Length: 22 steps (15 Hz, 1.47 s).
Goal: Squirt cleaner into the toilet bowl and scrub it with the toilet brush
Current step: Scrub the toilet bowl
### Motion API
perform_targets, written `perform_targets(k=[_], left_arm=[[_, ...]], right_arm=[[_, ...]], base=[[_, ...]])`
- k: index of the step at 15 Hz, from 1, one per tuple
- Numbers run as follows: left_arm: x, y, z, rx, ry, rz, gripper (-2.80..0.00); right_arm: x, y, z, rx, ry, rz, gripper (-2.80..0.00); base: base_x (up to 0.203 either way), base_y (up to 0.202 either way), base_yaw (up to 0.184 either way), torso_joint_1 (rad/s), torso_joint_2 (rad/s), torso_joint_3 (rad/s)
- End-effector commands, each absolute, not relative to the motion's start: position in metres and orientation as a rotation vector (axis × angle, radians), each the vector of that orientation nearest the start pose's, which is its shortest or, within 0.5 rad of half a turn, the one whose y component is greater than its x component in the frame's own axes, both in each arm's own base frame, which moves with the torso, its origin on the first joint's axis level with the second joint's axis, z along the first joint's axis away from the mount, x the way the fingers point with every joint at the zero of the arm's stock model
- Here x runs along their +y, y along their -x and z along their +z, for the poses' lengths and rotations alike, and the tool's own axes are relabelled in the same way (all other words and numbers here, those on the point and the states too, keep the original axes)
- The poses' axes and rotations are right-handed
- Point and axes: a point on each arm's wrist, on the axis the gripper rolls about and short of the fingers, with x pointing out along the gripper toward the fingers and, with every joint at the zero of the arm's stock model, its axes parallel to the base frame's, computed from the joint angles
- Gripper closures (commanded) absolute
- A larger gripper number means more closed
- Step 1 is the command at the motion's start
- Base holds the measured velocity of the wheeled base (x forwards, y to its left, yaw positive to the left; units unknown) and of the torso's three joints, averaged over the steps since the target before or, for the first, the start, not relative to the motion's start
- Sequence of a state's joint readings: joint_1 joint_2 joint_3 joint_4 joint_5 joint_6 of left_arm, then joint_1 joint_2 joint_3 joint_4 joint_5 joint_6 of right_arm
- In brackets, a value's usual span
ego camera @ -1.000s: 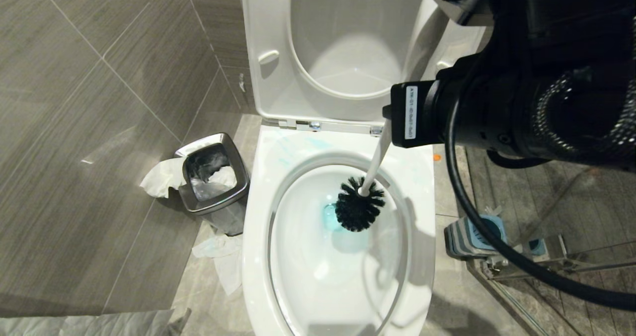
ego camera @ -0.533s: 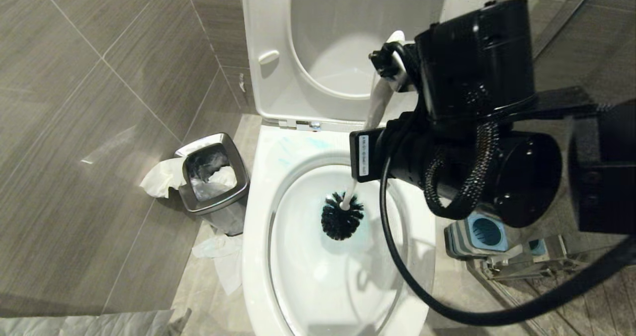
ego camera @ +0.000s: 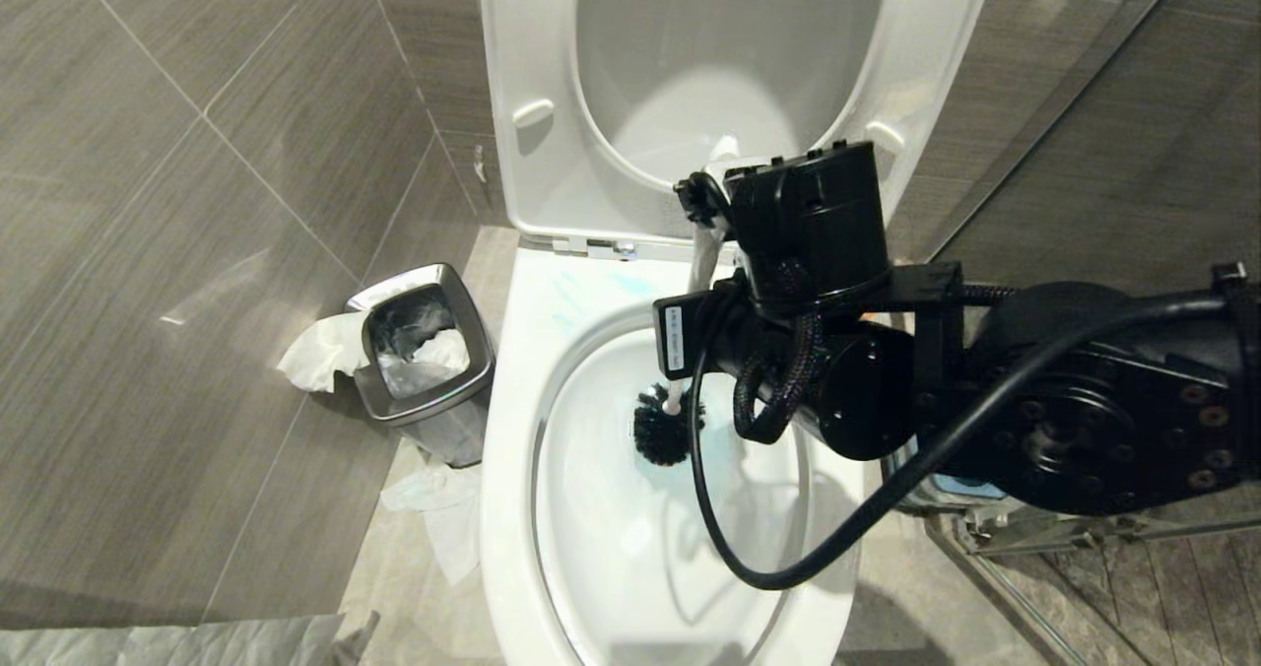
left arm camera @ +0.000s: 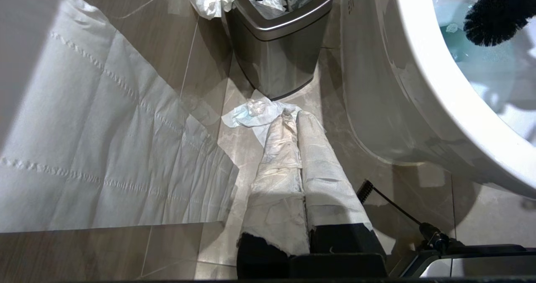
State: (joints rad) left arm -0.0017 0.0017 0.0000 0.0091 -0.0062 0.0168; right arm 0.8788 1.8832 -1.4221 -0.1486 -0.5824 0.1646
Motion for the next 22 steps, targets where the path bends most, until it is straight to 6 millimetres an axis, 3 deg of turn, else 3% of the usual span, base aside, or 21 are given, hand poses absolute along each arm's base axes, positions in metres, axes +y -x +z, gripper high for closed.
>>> perform_targets(k=[1, 10, 12, 13, 16, 19, 22], left_arm=[[0.000, 0.022, 0.074, 0.013, -0.018, -0.008, 0.00], [0.000, 0.022, 0.074, 0.012, -0.018, -0.008, 0.00], [0.000, 0.022, 0.074, 0.012, -0.018, -0.008, 0.00], [0.000, 0.022, 0.074, 0.012, -0.018, -0.008, 0.00], [0.000, 0.022, 0.074, 0.012, -0.018, -0.009, 0.00], [0.000, 0.022, 0.074, 0.012, -0.020, -0.009, 0.00], [0.000, 0.022, 0.074, 0.012, -0.020, -0.009, 0.00]], right_arm=[[0.280, -0.260, 0.226, 0.261, 0.092, 0.251, 0.00], [0.295, -0.287, 0.168, 0.251, 0.149, 0.233, 0.00], [0.298, -0.289, 0.163, 0.250, 0.148, 0.233, 0.00], [0.297, -0.288, 0.168, 0.240, 0.142, 0.233, 0.00], [0.283, -0.274, 0.207, 0.179, 0.095, 0.237, 0.00], [0.261, -0.246, 0.251, 0.134, 0.059, 0.241, 0.00], [0.238, -0.218, 0.280, 0.115, 0.045, 0.244, 0.00]], base=[[0.000, 0.000, 0.000, 0.000, 0.00, 0.000], [0.000, 0.000, 0.000, 0.000, 0.00, 0.000], [0.000, 0.000, 0.000, 0.000, 0.00, 0.000], [0.000, 0.000, 0.000, 0.000, 0.00, 0.000], [0.000, 0.000, 0.000, 0.000, 0.00, 0.000], [0.000, 0.000, 0.000, 0.000, 0.00, 0.000], [0.000, 0.000, 0.000, 0.000, 0.00, 0.000]])
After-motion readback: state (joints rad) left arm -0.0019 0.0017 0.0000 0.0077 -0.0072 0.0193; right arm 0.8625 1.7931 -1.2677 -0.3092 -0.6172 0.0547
